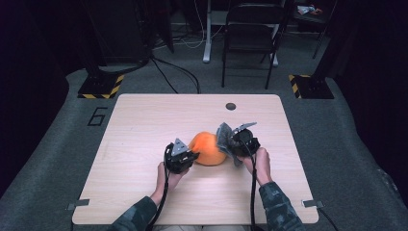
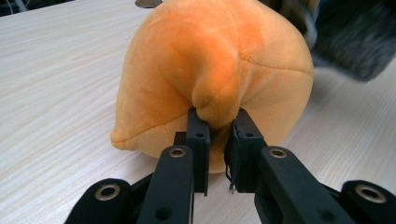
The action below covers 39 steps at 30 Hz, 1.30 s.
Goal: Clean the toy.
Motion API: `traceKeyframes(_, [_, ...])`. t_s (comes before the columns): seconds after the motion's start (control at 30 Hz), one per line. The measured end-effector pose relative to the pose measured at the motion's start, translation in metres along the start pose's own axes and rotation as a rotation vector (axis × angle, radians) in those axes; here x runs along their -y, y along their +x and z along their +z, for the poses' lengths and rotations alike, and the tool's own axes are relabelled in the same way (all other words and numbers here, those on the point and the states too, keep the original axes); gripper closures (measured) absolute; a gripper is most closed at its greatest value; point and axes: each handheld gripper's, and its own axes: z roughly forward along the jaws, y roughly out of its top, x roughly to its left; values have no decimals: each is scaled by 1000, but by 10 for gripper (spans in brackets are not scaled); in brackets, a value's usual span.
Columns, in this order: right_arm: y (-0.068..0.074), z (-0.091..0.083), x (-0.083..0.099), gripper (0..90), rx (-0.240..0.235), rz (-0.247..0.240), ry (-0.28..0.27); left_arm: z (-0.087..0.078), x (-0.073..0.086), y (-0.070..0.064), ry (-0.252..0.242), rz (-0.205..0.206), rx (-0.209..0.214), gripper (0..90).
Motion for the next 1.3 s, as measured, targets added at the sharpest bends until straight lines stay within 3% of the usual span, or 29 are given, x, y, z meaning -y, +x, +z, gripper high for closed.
traceKeyframes(0.17, [36, -26, -17, 687, -52, -83, -122, 0, 0, -3, -2, 2, -5, 805])
traceKeyframes(0.2, [36, -26, -17, 687, -52, -83, -122, 0, 0, -3, -2, 2, -5, 805])
traceKeyframes(0.23, [47, -23, -18, 687, -57, -126, -122, 0, 0, -3, 2, 5, -3, 805])
traceKeyframes(0.33, [52, -16, -16, 687, -49, -138, -98, 0, 0, -3, 7, 4, 2, 805])
traceKeyframes(0.47, [44, -6, -10, 686, -31, -112, -65, 0, 0, -2, 9, 6, 3, 804])
traceKeyframes(0.67, [27, 5, -2, 684, -42, -53, -10, 1, 0, -3, 3, 11, -3, 802])
traceKeyframes(0.8, [21, 10, 1, 684, -31, -56, 14, 1, 0, -2, 8, 12, 2, 801])
traceKeyframes(0.93, [12, 17, 6, 684, -31, -26, 52, 1, 0, -3, 6, 1, 3, 800])
traceKeyframes(1.07, [4, 34, 16, 683, -1, 12, 122, 1, 0, -2, 1, 6, -1, 798])
traceKeyframes(1.2, [-4, 51, 25, 681, 11, 16, 170, 1, 0, -2, -10, -3, -3, 794])
traceKeyframes(1.27, [-5, 51, 24, 681, 11, 22, 163, 1, 0, -1, -7, -3, -3, 791])
traceKeyframes(1.3, [-5, 43, 20, 682, 41, 7, 155, 1, 1, 0, -19, -13, -7, 791])
